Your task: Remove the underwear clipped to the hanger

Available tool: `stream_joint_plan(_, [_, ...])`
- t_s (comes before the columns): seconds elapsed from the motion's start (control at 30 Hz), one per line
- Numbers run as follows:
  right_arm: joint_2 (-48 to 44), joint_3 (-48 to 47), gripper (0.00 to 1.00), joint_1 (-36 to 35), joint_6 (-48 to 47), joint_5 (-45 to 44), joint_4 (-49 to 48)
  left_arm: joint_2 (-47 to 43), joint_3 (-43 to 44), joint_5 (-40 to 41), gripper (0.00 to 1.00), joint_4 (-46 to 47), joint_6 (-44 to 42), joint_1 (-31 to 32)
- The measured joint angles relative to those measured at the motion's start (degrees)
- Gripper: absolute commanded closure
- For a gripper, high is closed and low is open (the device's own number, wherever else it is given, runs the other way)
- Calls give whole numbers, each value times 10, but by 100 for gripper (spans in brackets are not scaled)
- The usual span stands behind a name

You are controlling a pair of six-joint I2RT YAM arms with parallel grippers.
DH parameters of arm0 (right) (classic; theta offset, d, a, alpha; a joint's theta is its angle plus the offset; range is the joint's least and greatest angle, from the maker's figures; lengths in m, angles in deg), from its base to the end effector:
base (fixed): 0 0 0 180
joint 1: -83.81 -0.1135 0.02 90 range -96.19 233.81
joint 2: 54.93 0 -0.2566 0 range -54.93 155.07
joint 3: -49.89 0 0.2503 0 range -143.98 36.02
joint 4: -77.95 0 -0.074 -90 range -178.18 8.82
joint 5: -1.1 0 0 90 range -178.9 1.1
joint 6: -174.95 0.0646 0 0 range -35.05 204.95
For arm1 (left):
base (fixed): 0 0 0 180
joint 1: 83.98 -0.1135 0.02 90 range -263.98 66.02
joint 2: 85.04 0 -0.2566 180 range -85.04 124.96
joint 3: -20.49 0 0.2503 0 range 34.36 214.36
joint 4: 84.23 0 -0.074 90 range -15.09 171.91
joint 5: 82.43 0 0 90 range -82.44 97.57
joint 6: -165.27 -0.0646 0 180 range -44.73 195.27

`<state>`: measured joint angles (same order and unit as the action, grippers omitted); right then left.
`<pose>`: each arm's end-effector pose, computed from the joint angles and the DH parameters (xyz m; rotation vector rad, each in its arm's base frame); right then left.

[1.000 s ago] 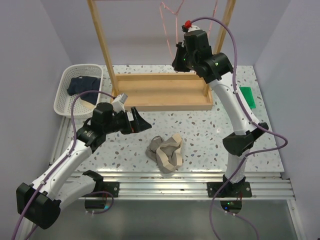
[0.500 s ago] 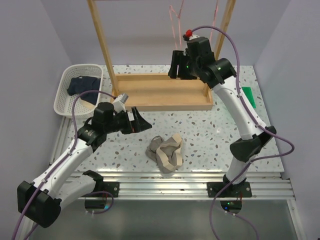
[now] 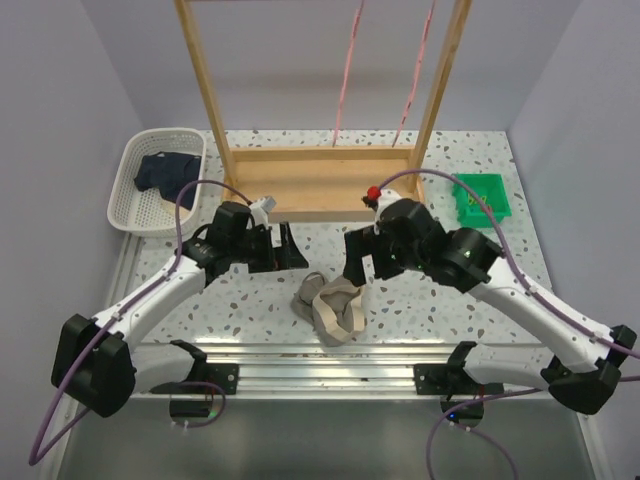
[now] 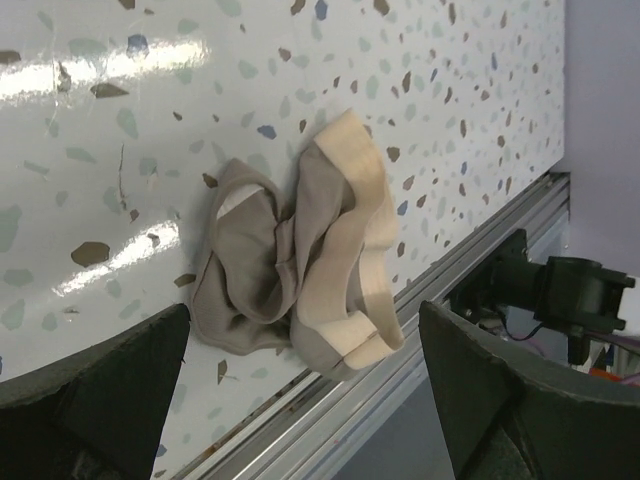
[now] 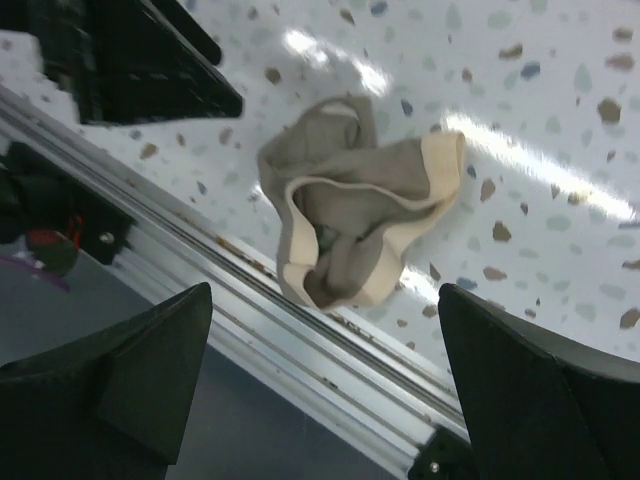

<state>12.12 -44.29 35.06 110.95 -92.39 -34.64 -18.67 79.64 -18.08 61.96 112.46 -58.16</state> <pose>0.1667 0.1841 0.3744 -0.4307 2.3088 0.6036 0.2266 -0.1407 0.2303 0.0100 2.4429 -1.0499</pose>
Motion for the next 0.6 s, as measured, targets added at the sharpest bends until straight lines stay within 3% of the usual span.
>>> stream_joint_plan(0.17, [-19, 195, 3, -58, 56, -47, -23, 27, 0, 25, 0, -33, -10, 21])
stream_joint_plan(0.23, [3, 233, 2, -99, 80, -62, -26, 20, 0, 41, 0, -37, -10, 23])
stream_joint_plan(0.37, [64, 237, 2, -160, 120, -94, -63, -4, 1, 57, 0, -37, -9, 23])
stream_joint_plan(0.5, [122, 237, 2, -176, 154, -121, -115, -19, 9, 96, 0, -56, -7, 23])
stream_joint_plan(0.6, [153, 238, 12, -177, 171, -136, -153, -60, 9, 138, 0, -70, 4, 23])
